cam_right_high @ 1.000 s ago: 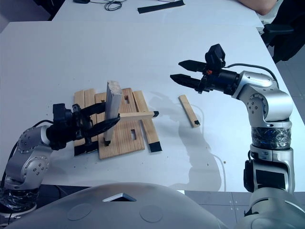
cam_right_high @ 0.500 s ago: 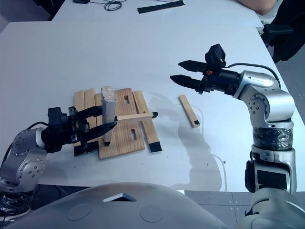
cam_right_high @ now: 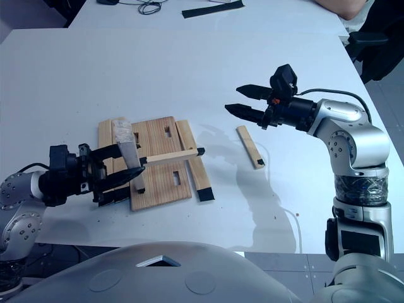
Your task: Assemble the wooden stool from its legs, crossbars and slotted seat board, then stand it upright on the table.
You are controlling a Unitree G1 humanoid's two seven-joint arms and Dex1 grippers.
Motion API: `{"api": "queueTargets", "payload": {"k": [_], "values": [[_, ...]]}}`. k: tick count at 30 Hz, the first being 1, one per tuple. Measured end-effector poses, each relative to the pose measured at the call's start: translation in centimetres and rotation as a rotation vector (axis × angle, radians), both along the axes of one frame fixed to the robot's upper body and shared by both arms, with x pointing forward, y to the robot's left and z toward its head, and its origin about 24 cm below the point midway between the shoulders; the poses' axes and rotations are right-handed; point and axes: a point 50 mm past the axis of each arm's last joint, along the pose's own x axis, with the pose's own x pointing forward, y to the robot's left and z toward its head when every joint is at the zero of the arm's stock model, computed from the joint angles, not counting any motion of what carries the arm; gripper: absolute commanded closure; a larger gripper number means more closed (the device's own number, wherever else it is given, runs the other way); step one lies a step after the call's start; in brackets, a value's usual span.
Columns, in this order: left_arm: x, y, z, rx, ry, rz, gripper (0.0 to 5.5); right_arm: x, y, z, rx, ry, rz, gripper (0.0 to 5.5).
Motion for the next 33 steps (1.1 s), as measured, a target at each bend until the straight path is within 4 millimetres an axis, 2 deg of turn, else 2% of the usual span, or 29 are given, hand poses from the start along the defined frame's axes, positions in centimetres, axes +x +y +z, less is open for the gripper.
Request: {"api": "queueTargets", "payload": {"k": [16,24,33], "values": [[-0.8,1.5,0.4,0.079,-0.028,-0.048,3.24,-0.5,-0.1,-0.2,-0.008,-0.012,-0.024,2.12],[-1.0,3.0,-0.4,0.142,0.001,-0.025,3.24,-0.7,-0.3,-0.1,-0.008,-0.020,-0.040,2.12],[-1.4,3.3,-0.5,0.158,-0.008,-0.026,3.24,-0.8,-0.3,-0.1,-0.009,-0.023,-0.046,2.12]]}}
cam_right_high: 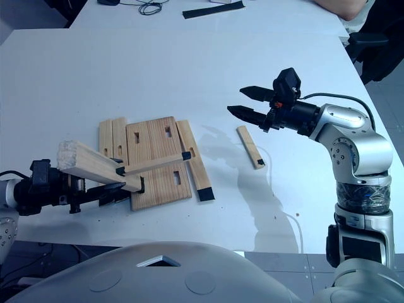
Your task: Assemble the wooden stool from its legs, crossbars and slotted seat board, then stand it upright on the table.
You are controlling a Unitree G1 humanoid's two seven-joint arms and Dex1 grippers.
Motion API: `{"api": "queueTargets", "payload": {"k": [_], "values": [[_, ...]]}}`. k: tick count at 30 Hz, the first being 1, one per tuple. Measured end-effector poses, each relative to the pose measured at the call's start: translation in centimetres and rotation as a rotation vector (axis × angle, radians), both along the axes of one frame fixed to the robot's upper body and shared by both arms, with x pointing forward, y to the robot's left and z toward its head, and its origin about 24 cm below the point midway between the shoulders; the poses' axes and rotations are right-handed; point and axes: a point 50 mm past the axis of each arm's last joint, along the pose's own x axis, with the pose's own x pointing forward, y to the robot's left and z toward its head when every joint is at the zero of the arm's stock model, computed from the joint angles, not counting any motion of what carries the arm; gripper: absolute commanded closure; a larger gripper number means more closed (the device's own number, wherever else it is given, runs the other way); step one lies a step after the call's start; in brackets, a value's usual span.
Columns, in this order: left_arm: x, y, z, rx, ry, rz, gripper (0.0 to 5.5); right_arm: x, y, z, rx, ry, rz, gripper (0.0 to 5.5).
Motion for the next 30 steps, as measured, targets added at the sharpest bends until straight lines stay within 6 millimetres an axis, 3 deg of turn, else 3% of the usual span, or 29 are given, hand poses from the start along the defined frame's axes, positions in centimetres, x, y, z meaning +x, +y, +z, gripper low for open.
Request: {"api": "queueTargets", "payload": {"k": [14,30], "values": [[-1.2,1.3,-0.2,0.049,-0.016,0.006,3.24,-0.7,0.2,-0.4,-0.004,-0.004,-0.024,2.12],[0.1,2.8,0.8,0.145,-0.005,-0.068,3.24,-1.6,0.0,-1.0,0.005,-0.011,-0.087,2.12]]}}
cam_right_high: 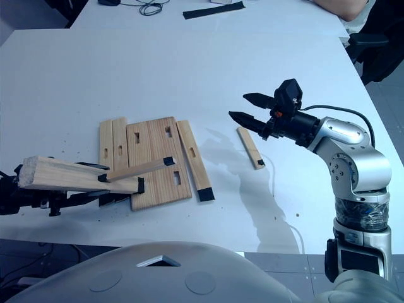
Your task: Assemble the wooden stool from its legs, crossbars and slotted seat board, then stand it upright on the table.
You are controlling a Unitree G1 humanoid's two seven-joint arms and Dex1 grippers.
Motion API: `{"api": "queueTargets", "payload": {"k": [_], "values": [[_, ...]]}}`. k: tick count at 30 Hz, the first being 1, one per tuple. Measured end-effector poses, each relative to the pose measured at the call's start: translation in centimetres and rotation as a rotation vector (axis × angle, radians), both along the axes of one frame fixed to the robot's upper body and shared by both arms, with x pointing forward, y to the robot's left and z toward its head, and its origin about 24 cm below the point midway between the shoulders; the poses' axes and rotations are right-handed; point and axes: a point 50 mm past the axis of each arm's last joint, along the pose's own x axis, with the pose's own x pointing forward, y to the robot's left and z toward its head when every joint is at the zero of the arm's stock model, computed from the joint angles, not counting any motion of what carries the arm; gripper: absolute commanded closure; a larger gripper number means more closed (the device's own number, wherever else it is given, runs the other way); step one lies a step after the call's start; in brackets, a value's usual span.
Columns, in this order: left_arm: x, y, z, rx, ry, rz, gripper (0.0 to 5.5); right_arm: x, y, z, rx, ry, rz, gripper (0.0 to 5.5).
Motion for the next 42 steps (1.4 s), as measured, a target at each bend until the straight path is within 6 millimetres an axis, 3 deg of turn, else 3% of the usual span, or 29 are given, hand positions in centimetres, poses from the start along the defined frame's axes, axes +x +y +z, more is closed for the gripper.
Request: {"api": "queueTargets", "payload": {"k": [10,23,32,37,42], "values": [[0.4,0.1,0.3,0.014,-0.006,-0.016,3.24,-0.2,0.3,0.0,0.011,-0.024,-0.010,2.12],[2.6,-0.4,2.4,0.076,-0.076,-0.113,3.24,-0.1,0.5,0.0,0.021,-0.044,-0.033,2.12],[1.8,-1.3,2.0,0.028,-0.021,-0.101,3.24,-0.4,0.5,-0.4,0.025,-0.033,-0.045,2.12],[3.2,-2.0,3.3,-0.053,-0.062,-0.011,3.24,-0.4,0.5,-0.5,0.036,-0.044,-0.049,2.12],[7.0,-2.7,5.5,-0.257,-0.141,0.226,3.24,0.1,-0.5,-1.6,0.051,-0.007,-0.094,2.12]]}}
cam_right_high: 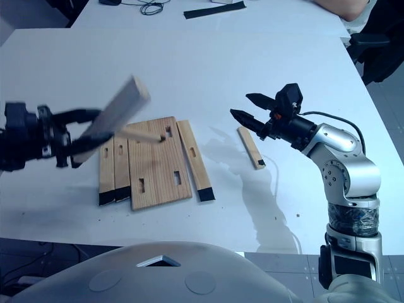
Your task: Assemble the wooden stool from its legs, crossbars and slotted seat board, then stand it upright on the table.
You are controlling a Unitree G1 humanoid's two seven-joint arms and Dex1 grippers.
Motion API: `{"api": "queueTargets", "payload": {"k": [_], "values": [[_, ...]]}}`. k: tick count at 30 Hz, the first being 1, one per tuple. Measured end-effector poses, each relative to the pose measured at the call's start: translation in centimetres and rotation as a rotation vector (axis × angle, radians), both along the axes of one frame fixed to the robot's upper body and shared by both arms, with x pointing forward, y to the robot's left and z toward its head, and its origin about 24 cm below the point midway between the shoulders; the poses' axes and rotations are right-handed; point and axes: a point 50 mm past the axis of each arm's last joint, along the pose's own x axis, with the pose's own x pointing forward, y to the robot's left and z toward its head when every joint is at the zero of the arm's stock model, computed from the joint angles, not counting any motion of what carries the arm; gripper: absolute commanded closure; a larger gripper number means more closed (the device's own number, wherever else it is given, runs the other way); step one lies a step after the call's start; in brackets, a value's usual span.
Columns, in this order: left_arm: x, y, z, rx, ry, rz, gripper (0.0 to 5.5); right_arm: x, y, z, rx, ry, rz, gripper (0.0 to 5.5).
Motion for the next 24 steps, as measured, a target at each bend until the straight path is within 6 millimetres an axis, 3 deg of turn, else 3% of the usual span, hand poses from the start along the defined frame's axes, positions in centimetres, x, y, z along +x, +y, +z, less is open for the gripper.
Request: {"api": "queueTargets", "payload": {"k": [6,15,20,22,24], "values": [[3.8,-2.8,2.1,-0.323,0.000,0.154,3.24,0.7,0.3,-0.5,0.033,0.011,0.016,2.12],[8.3,-5.8,4.4,-0.706,0.164,0.286,3.24,1.0,4.3,-1.6,0.184,0.068,0.127,2.12],[9.3,-8.0,4.8,-0.864,0.331,0.225,3.24,1.8,7.7,-0.2,0.511,0.140,0.192,2.12],[9.1,-9.0,4.7,-0.875,0.389,0.166,3.24,2.3,8.1,0.6,0.630,0.169,0.188,2.12],[8.8,-9.8,4.7,-0.874,0.434,0.102,3.24,2.6,8.5,0.9,0.701,0.196,0.170,1.78]]}}
